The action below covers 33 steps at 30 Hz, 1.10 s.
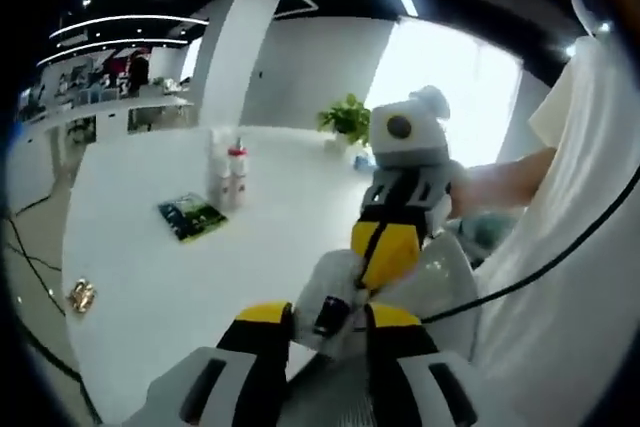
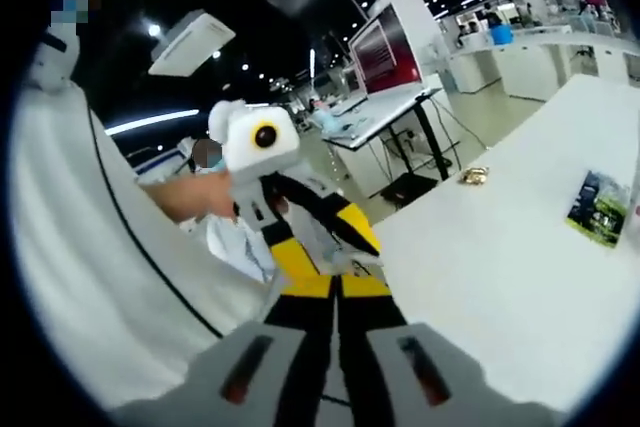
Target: Arrange the skincare products in the storage area until every visible bottle or jar stands upright without overlapping.
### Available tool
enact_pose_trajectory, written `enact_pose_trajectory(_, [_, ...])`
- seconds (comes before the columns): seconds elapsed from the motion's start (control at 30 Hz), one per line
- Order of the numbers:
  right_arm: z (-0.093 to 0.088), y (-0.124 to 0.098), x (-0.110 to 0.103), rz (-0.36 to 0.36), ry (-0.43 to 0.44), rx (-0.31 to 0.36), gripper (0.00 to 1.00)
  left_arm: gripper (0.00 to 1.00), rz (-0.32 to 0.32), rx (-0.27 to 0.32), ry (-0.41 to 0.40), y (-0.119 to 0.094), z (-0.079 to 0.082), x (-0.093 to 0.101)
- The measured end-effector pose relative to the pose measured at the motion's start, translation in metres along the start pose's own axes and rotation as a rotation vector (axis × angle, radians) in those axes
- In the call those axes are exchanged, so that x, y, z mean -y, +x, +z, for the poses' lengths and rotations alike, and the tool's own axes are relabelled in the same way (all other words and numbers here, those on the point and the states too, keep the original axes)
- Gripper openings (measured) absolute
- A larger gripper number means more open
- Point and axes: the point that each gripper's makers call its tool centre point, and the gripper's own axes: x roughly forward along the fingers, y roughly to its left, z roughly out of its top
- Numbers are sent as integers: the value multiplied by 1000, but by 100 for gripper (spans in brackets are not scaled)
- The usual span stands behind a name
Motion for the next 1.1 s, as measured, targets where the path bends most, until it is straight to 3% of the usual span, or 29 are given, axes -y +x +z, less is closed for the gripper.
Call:
enact_pose_trajectory(0.17, [12, -11, 5, 1, 21, 66, 1, 38, 10, 102, -171, -7, 8, -5])
enact_pose_trajectory(0.23, [19, -15, 5, 4, 28, 105, 1, 39, -16, 169, -279, -10, 14, -5])
enact_pose_trajectory(0.3, [24, -20, 7, 4, 53, 135, 1, 39, -44, 285, -402, -16, 29, -7])
enact_pose_trajectory(0.4, [29, -22, 2, 36, 75, 169, 1, 33, -87, 415, -570, -24, 45, -12])
enact_pose_trajectory(0.47, [30, -21, -1, 44, 81, 180, 1, 28, -128, 449, -604, -25, 50, -8])
enact_pose_trajectory(0.67, [29, -18, -8, 63, 128, 211, 1, 15, -158, 405, -600, -15, 45, 2])
enact_pose_trajectory(0.77, [29, -18, -7, 61, 159, 219, 1, 8, -168, 429, -591, -16, 49, 3])
enact_pose_trajectory(0.83, [29, -18, -6, 55, 169, 222, 2, 3, -213, 455, -595, -21, 54, 7])
enact_pose_trajectory(0.97, [30, -17, -4, 44, 192, 229, 11, 0, -232, 449, -597, -22, 54, 9])
enact_pose_trajectory(1.03, [36, -17, -6, 54, 221, 259, 16, 0, -247, 413, -594, -19, 50, 13])
enact_pose_trajectory(1.1, [37, -17, -5, 58, 234, 264, 14, 0, -265, 419, -596, -19, 52, 16])
